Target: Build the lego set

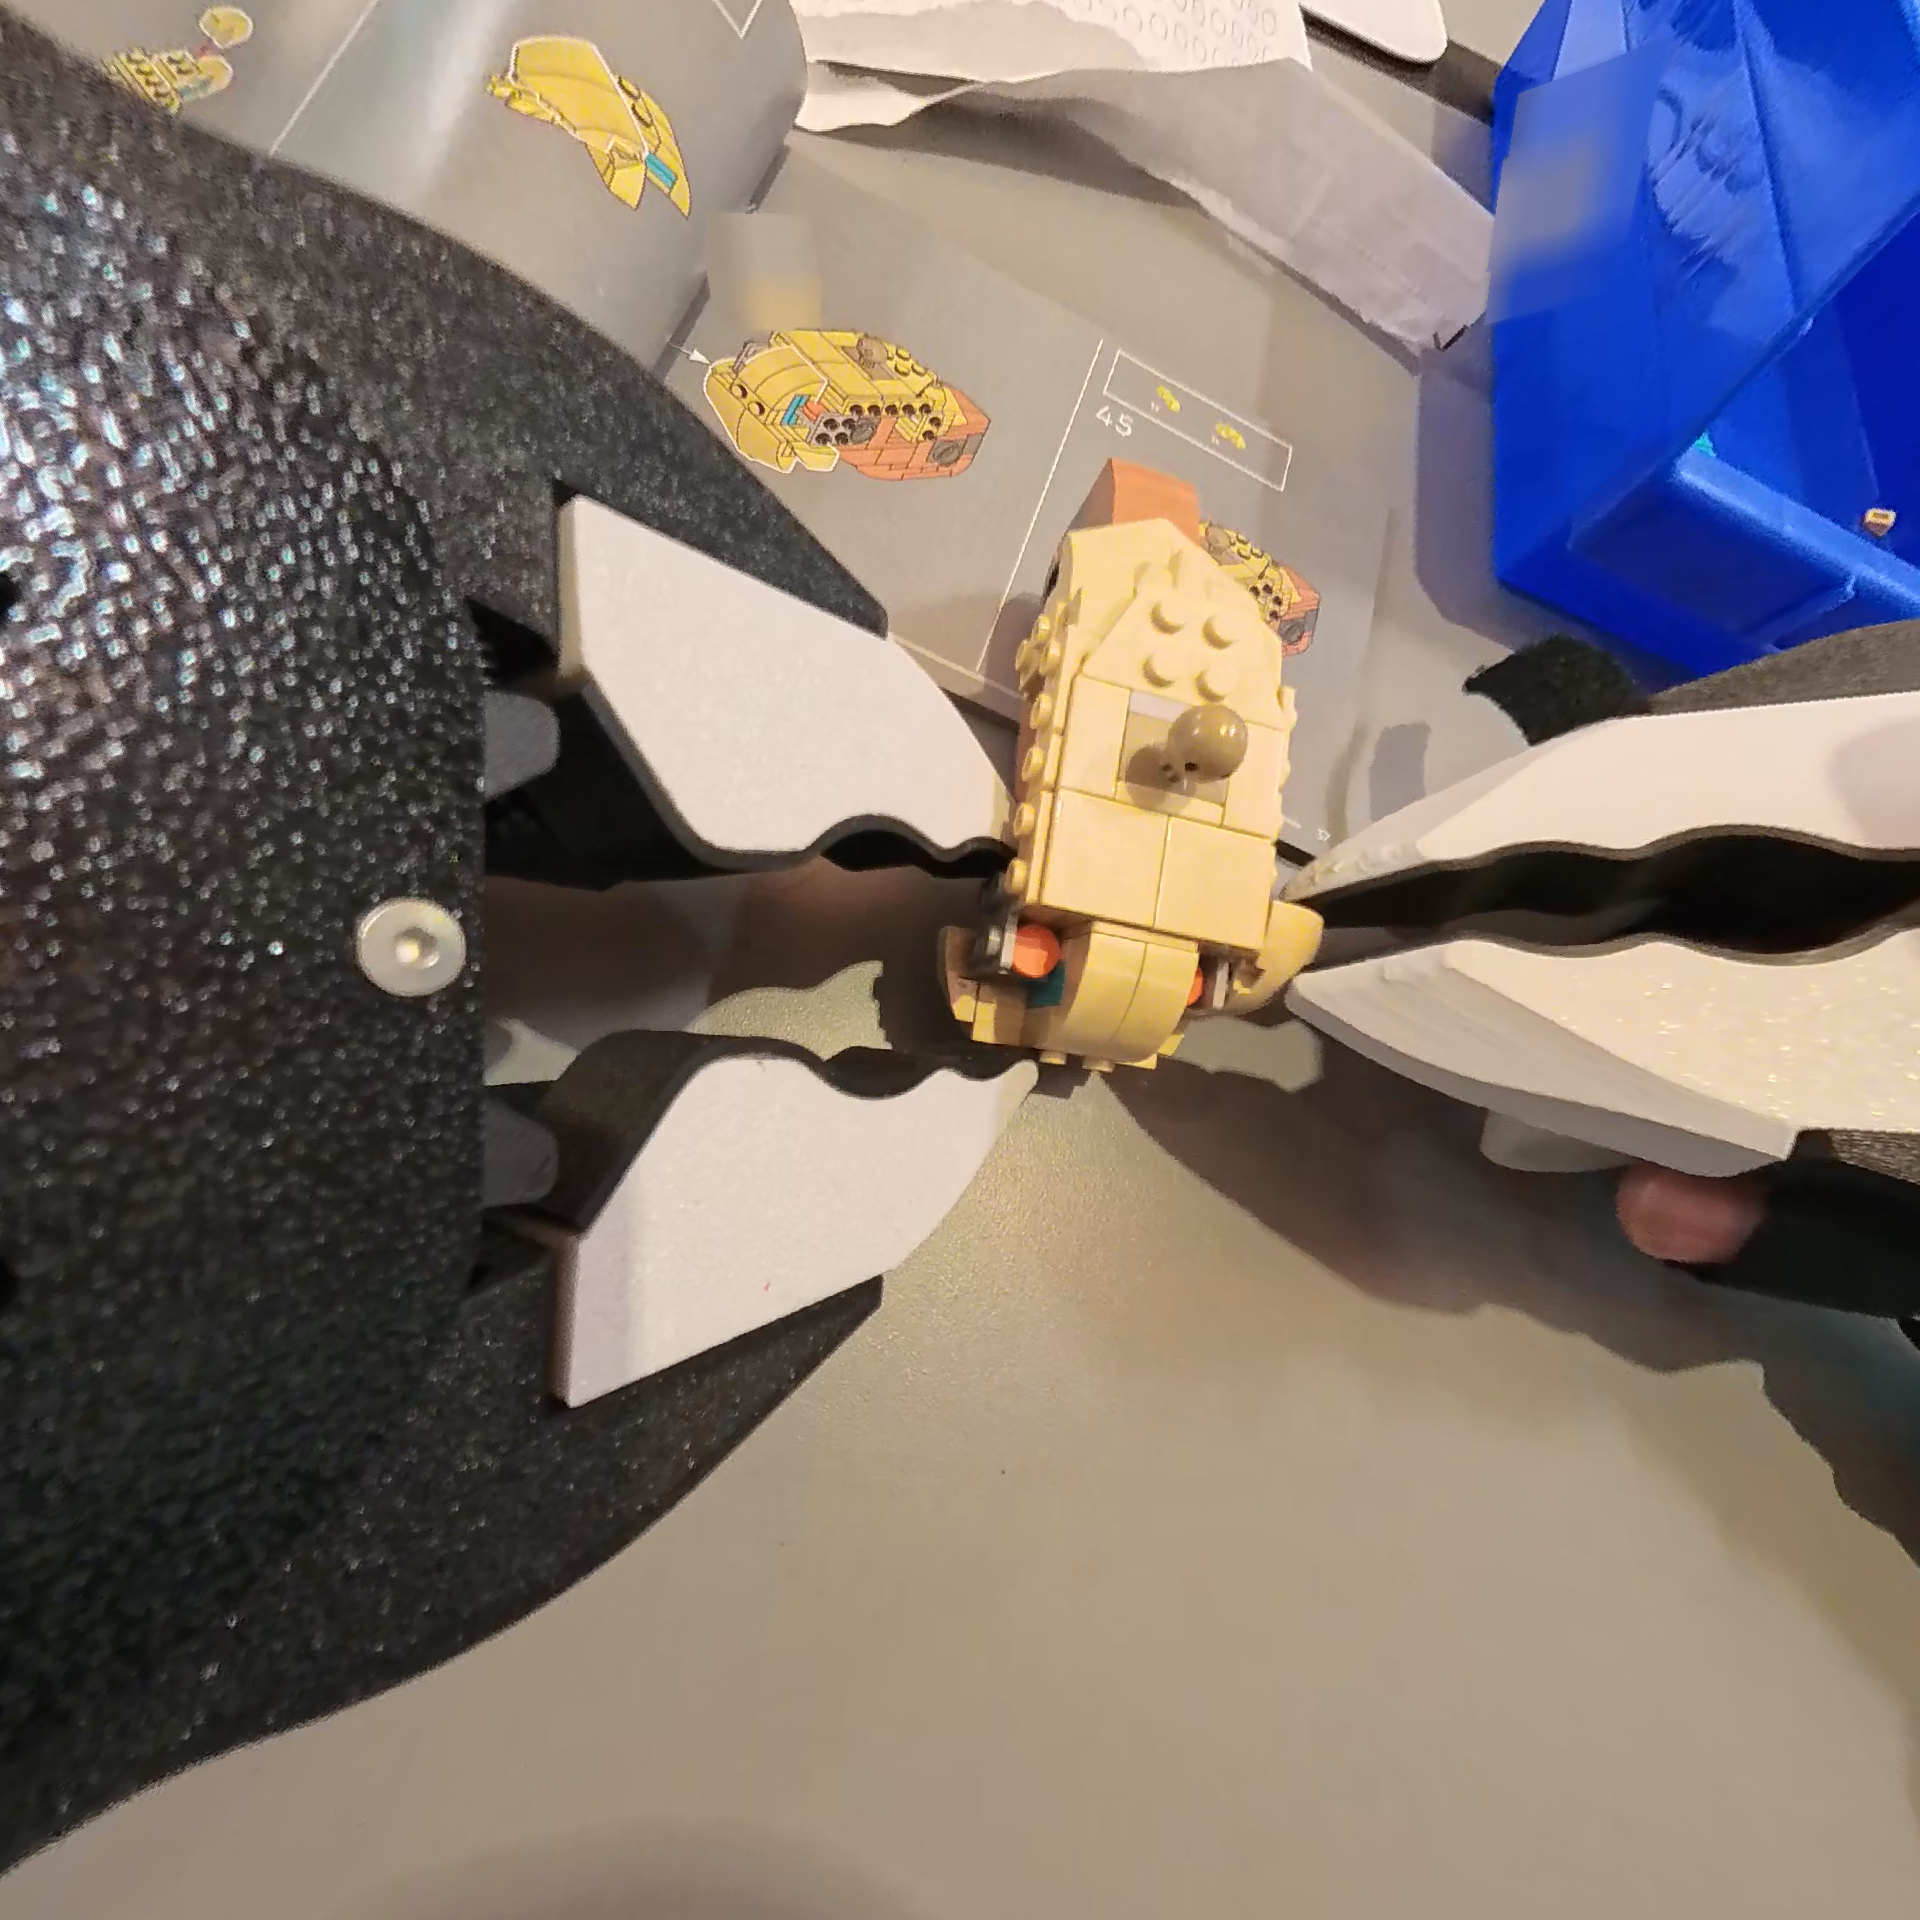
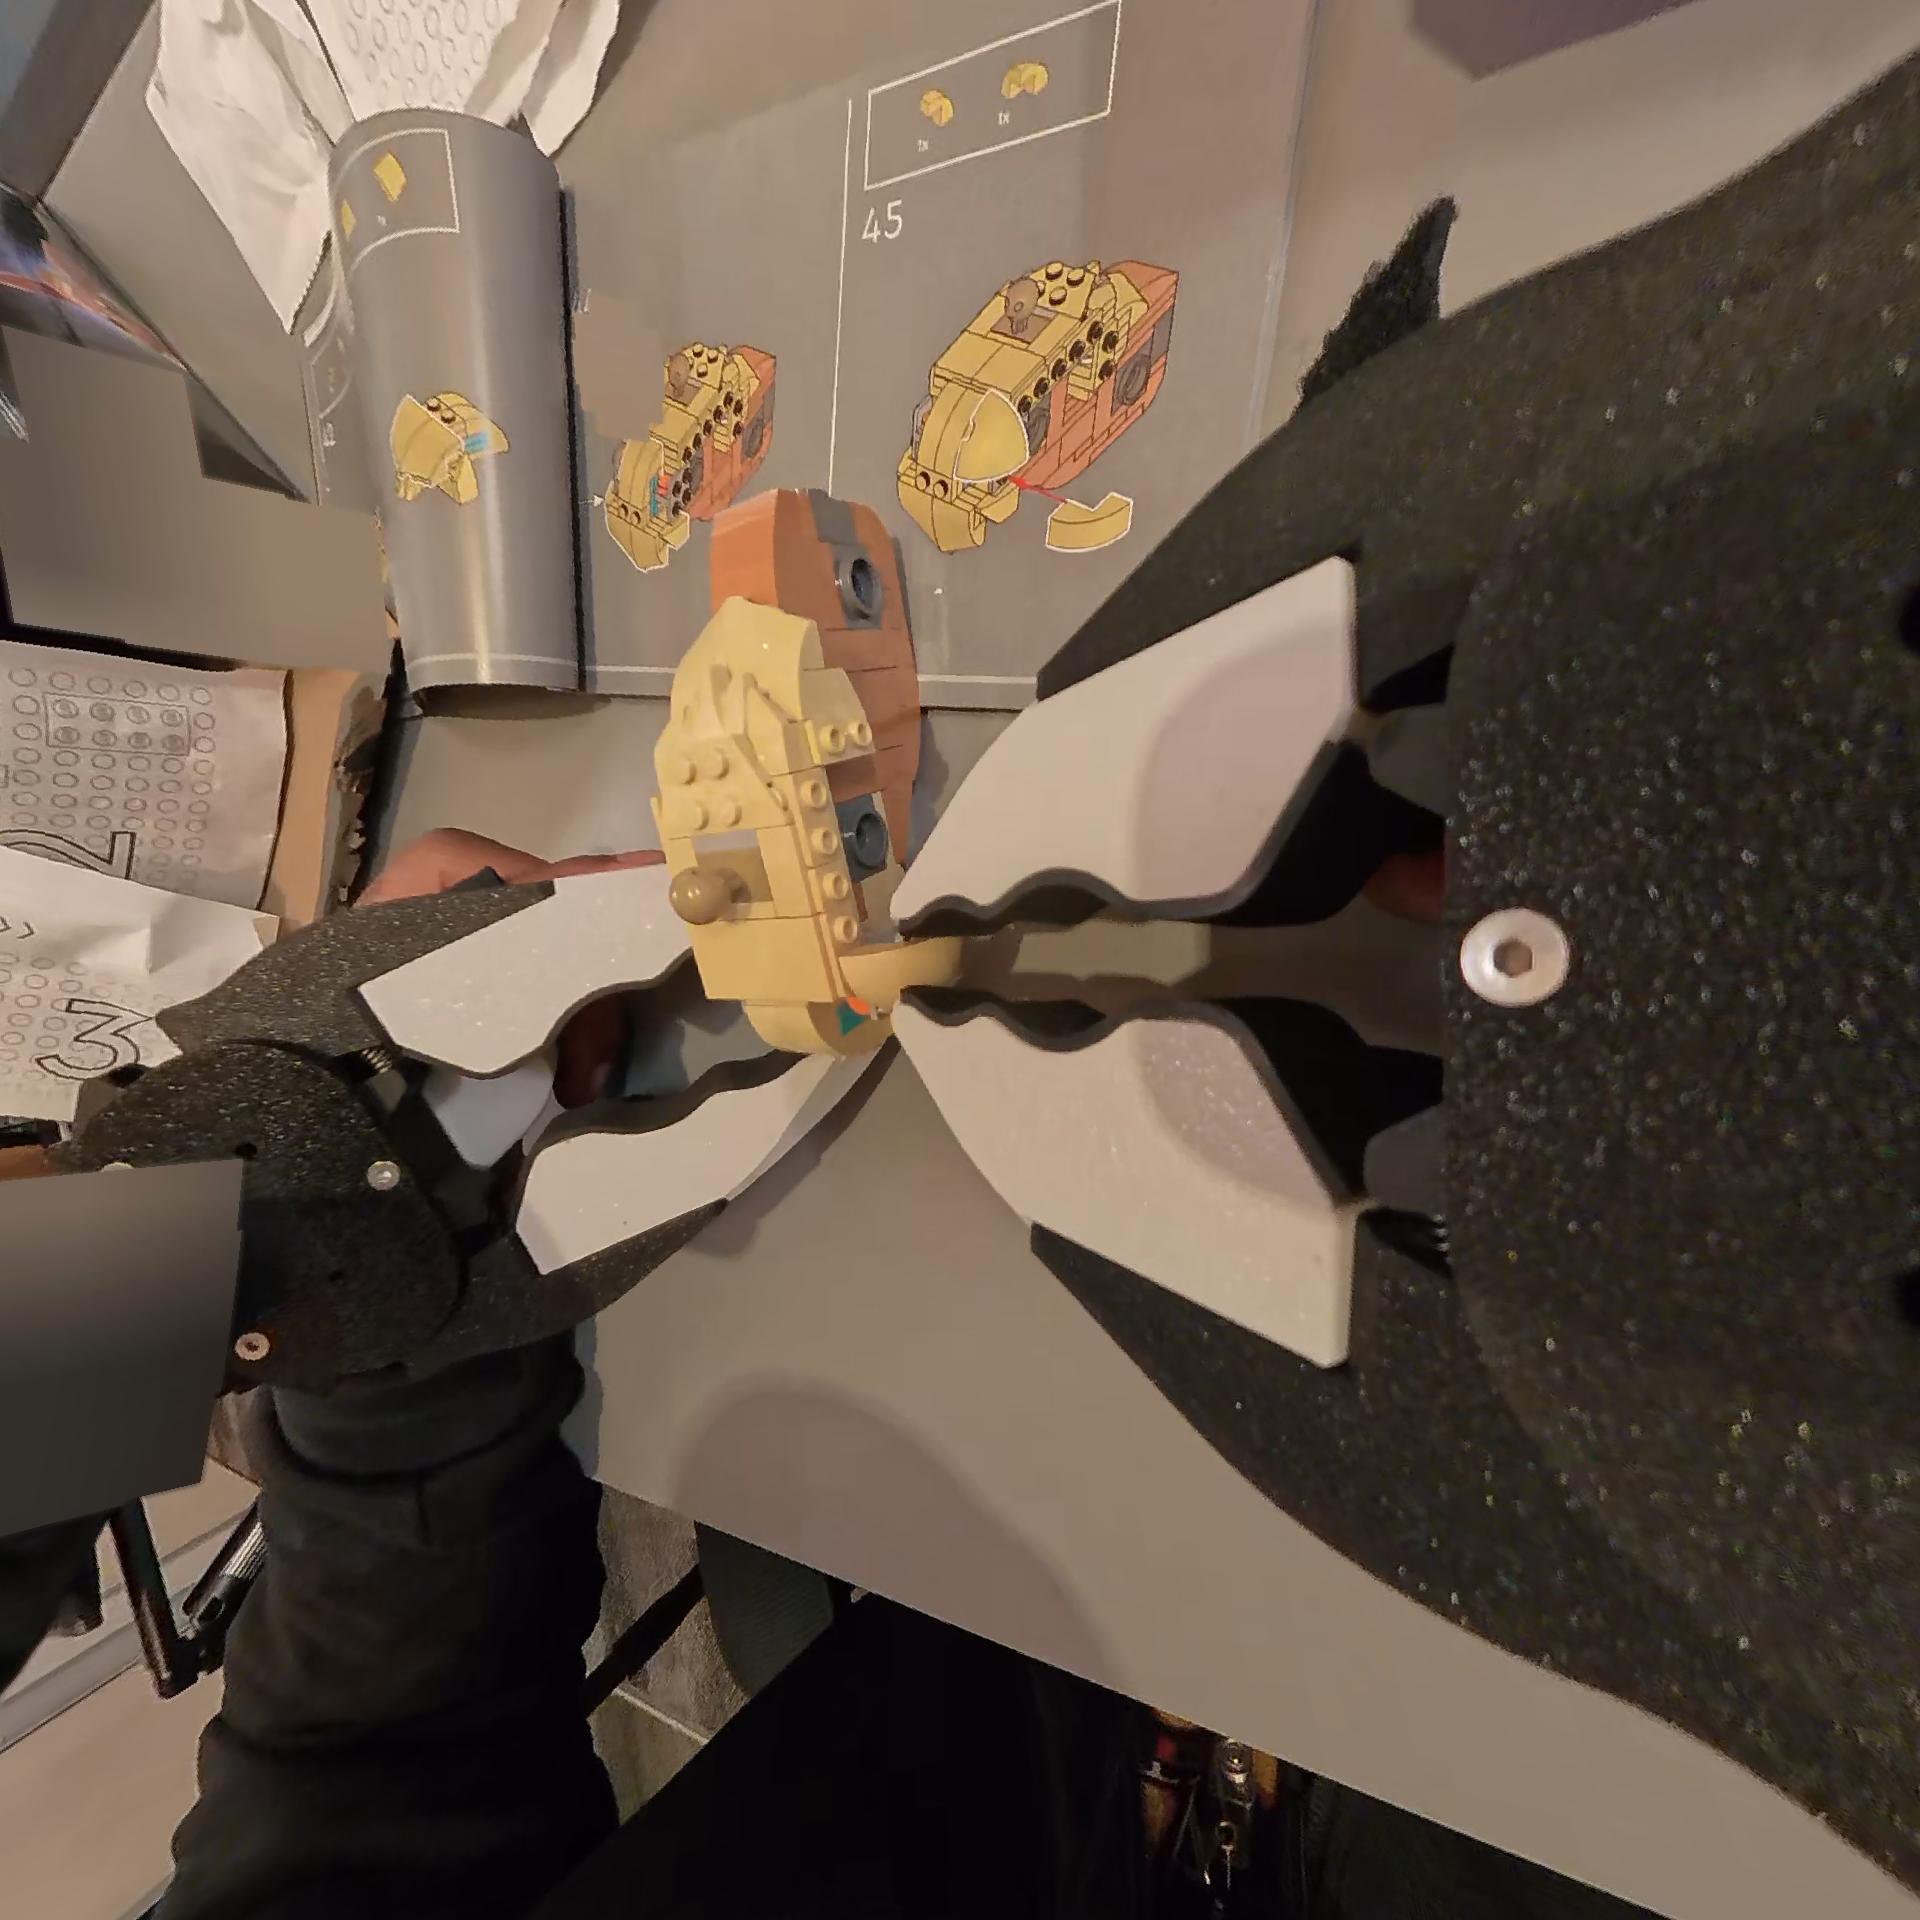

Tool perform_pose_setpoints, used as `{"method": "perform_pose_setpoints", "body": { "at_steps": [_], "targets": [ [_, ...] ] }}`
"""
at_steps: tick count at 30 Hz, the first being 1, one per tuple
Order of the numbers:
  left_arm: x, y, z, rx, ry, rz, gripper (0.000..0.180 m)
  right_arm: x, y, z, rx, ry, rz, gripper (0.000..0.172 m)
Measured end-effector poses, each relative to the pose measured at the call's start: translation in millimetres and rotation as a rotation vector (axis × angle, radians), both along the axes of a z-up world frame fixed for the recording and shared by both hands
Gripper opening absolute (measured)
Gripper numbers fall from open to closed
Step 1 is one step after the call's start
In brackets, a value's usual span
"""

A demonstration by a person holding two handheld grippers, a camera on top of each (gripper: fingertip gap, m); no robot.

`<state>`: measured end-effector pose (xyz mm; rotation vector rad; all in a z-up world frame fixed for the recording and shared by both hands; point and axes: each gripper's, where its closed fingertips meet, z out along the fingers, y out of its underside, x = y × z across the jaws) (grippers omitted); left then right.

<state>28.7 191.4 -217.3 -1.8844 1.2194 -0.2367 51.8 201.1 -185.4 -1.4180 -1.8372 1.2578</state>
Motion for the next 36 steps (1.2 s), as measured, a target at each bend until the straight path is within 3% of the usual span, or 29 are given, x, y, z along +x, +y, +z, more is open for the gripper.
{"method": "perform_pose_setpoints", "body": {
  "at_steps": [23,36],
  "targets": [
    [-0.4,1.8,0.2,0.034,0.061,0.007,0.029,-4.2,-2.6,0.4,0.000,-0.011,-0.021,0.010],
    [0.7,5.1,4.7,0.014,-0.022,0.022,0.030,-4.9,0.7,8.5,-0.004,0.030,-0.046,0.012]
  ]
}}
